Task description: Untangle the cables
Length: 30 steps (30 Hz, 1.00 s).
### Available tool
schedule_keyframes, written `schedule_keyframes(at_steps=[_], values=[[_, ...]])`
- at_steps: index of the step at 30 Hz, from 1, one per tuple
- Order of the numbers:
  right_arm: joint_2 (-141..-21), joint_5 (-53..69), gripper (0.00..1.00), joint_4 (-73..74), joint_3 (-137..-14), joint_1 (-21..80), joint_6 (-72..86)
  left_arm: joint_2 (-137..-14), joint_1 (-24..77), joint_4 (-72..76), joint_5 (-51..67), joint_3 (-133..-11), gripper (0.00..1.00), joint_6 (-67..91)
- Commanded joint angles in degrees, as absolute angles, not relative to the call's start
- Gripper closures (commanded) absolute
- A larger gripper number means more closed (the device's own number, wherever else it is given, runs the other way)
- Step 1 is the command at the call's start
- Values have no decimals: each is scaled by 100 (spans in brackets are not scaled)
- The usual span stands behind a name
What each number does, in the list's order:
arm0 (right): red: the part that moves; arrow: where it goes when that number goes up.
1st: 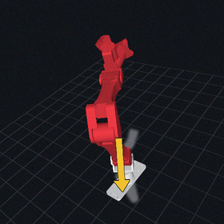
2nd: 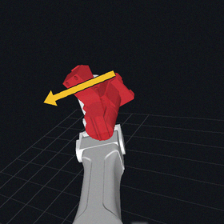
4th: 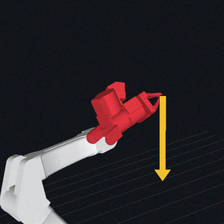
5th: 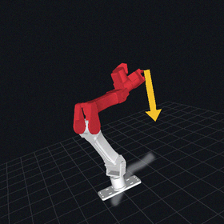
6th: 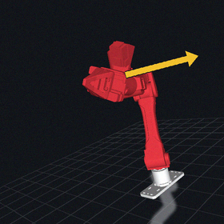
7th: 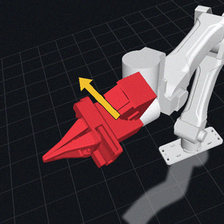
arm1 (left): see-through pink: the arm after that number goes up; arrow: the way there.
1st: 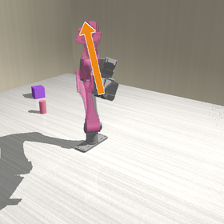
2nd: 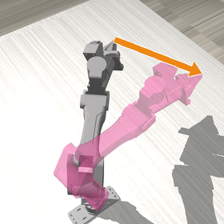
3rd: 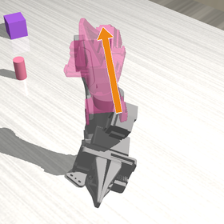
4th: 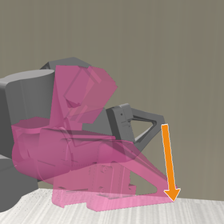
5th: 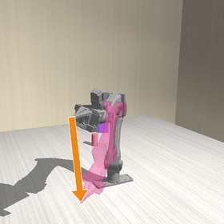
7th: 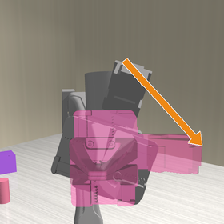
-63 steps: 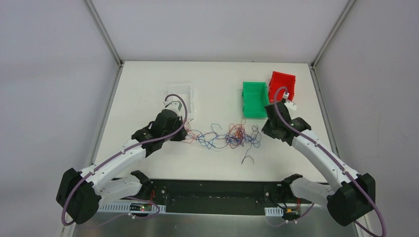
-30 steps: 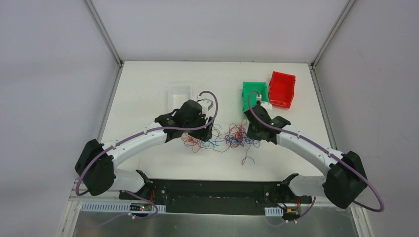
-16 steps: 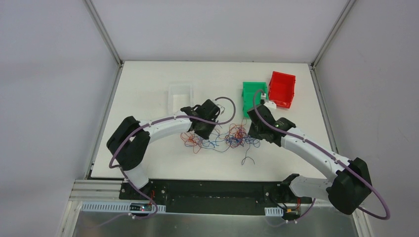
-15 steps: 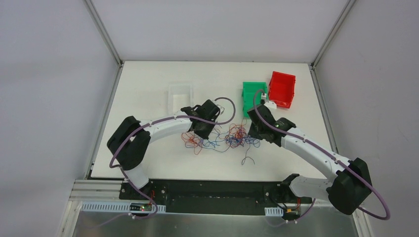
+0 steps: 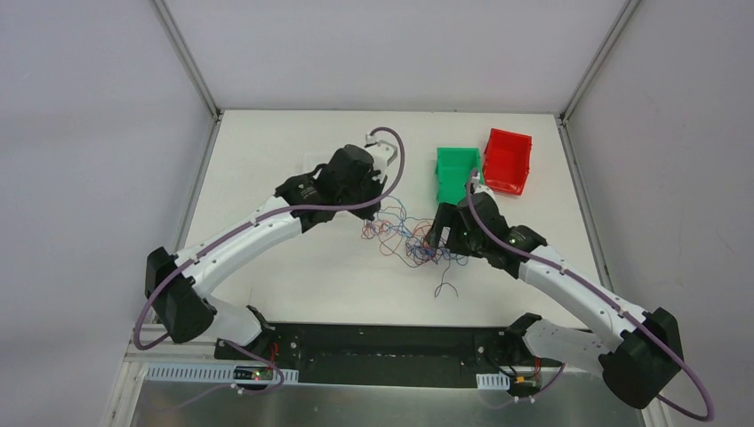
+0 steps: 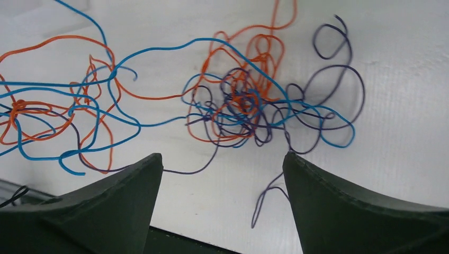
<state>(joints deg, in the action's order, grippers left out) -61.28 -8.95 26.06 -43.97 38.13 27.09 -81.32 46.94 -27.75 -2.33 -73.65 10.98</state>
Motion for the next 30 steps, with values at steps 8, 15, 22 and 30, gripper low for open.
schedule_keyframes(at_steps=[8,15,22,30], values=[[-5722,374,11,649,-4505,4089,2131,-7468,4738,-3146,499,-8340,100,1364],[-6058,430,11,49,-4599,4445,2076,-7428,4746,-3138,505,-8385,100,1589],[-6478,467,7,-794,-4385,4878,1890,-7193,4739,-3140,37,-8558,100,1720],[-7653,318,6,-2377,-4119,5108,1680,-7250,4733,-3138,-200,-9193,100,1896]])
